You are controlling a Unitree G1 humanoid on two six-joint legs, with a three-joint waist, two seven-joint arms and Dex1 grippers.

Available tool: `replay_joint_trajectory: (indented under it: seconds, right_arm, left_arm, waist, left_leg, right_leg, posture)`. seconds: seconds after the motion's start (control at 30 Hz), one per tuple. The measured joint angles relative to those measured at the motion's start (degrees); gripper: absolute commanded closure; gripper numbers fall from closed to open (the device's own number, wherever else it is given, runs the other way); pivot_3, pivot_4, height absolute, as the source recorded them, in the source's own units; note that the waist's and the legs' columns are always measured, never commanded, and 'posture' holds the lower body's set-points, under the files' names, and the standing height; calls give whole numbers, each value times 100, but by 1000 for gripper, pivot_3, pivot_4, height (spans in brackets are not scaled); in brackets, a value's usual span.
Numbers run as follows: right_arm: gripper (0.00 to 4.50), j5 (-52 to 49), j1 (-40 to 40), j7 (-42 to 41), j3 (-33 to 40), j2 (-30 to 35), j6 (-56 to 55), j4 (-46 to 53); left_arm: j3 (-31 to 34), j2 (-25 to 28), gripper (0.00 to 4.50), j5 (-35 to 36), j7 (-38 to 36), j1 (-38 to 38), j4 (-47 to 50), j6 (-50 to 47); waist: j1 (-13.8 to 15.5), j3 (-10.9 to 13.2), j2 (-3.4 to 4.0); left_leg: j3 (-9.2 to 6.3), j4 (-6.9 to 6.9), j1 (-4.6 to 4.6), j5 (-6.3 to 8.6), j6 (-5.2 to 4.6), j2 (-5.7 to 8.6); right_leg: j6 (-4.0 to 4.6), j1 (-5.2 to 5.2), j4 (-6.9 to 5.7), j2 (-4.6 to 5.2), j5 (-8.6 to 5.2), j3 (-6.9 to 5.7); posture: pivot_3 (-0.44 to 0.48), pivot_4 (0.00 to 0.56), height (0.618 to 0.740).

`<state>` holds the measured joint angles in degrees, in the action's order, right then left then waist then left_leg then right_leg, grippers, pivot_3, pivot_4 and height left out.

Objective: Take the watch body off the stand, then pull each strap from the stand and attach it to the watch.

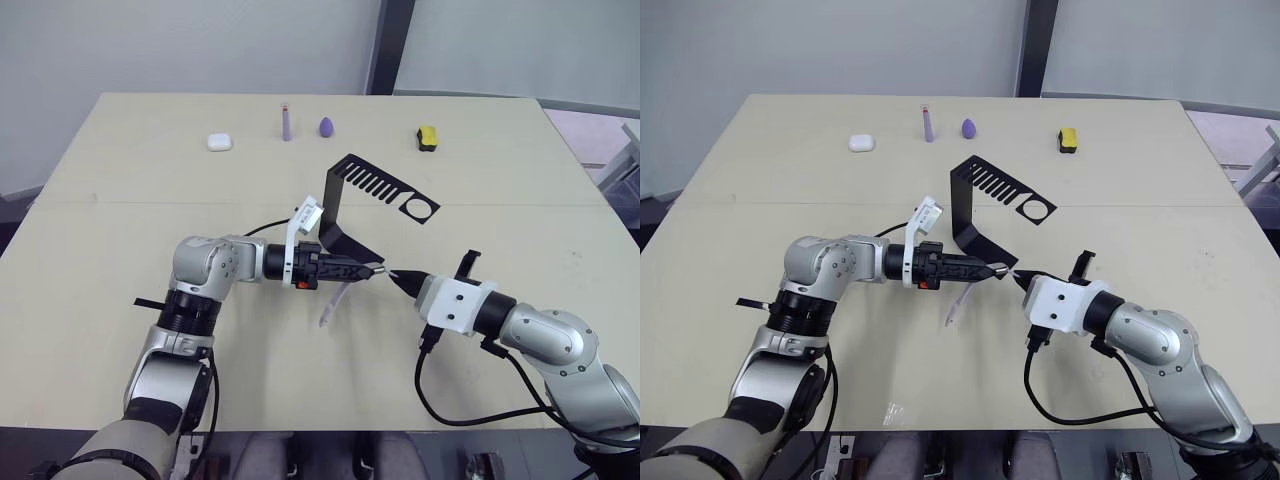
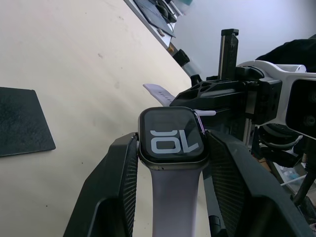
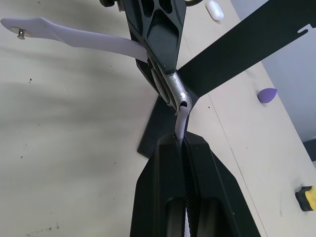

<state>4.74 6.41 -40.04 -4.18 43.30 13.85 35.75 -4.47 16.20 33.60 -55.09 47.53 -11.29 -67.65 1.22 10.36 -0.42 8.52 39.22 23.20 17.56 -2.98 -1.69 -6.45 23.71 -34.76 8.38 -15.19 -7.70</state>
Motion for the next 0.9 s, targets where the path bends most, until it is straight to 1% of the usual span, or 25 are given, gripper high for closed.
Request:
replay_joint_trajectory:
  seconds: [0.9]
  right_arm:
    - [4500, 79, 18, -1, -48, -47, -17, -124]
  left_arm:
    - [-1, -61, 2888, 34, 49, -52, 152, -100]
  waist:
    - [-1, 0, 0]
  left_leg:
    - [0, 0, 0, -1, 1, 0]
  right_leg:
    - [0, 0, 0, -1, 0, 0]
  posture:
    - [0, 150, 740]
